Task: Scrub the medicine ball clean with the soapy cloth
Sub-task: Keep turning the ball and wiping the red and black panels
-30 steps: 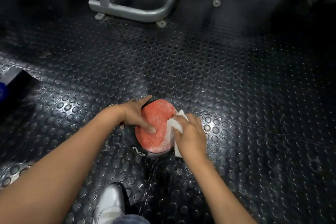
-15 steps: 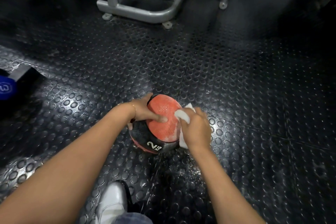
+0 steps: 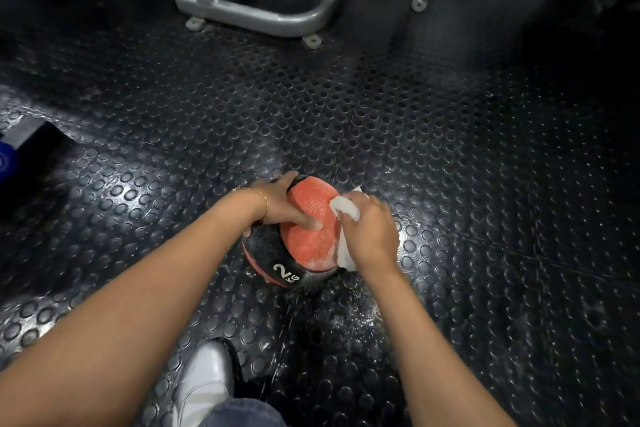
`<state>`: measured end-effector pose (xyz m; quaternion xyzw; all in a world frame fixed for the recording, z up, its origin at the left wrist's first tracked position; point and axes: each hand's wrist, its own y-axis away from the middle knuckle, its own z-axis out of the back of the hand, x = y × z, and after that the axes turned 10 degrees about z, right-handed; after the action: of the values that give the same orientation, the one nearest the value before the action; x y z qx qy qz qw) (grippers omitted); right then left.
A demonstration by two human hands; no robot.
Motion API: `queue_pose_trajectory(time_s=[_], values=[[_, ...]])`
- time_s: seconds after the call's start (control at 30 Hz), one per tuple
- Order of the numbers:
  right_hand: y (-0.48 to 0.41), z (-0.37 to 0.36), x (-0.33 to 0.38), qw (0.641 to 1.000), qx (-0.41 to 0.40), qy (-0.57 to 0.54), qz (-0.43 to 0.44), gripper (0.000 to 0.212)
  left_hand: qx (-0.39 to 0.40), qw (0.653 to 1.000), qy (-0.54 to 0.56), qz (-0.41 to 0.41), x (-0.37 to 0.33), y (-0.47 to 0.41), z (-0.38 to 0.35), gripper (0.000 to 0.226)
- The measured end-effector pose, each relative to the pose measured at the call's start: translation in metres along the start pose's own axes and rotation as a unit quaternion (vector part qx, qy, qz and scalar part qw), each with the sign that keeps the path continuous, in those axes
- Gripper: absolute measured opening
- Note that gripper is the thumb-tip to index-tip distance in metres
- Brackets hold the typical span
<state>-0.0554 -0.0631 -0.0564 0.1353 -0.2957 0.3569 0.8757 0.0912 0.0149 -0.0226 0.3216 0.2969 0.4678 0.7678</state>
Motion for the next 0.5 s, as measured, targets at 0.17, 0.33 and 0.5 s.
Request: queue_pose_trajectory(time_s=[0.17,0.33,0.5], values=[[0.046,0.0,-0.007,1.0,0.011,-0.009,-0.002,0.034,0.0,1.0,-0.003,-0.006,-0.012,-0.009,0.006,0.112],[0.013,-0.004,-0.013,0.999,-0.039,-0.021,-0.016,0.029,0.014,1.0,0.016,0.004,-0.014,-0.012,0.006,0.127],[0.042,-0.011,-0.007,0.998,-0.054,-0.036,0.01,0.033,0.023,0.998,0.05,0.03,-0.014,-0.008,0.007,0.116]])
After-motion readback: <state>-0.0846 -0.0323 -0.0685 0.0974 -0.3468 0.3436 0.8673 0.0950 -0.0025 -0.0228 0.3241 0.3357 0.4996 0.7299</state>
